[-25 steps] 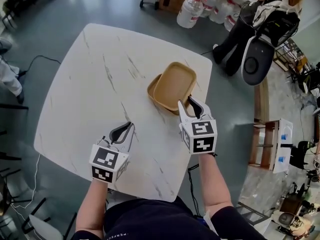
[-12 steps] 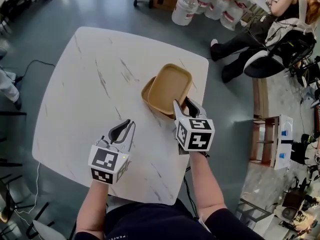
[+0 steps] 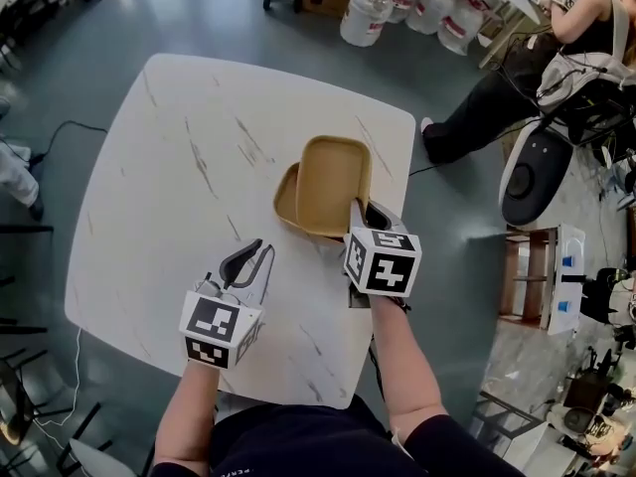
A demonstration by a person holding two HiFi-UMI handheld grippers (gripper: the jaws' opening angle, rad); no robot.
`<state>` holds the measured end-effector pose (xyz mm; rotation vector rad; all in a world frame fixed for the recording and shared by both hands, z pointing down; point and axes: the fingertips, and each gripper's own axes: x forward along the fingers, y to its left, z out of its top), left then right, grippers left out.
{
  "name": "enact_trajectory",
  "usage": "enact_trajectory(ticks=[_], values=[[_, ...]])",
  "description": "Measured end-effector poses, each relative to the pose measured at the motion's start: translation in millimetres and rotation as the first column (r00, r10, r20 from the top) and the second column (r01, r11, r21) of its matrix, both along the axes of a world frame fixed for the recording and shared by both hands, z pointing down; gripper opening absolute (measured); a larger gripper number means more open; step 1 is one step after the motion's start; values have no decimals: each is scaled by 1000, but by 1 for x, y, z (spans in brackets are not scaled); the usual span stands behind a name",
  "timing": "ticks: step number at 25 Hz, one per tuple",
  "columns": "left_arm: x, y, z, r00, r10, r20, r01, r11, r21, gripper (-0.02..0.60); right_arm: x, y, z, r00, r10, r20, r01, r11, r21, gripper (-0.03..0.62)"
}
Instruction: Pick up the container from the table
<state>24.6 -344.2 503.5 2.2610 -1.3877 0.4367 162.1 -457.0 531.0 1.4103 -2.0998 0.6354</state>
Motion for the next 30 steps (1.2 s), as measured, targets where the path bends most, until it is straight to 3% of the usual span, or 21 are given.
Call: enact_trajectory(ticks=[16,30], values=[[-11,7,-13,1000,-5,-21,6,999,33,54,-4,14,-24,1000,-4,11,3,999,44,6],[-10,38,-41,999,27,-38,-23,995,93,54,2,68,-56,998,-19,61,15,997,74,6]])
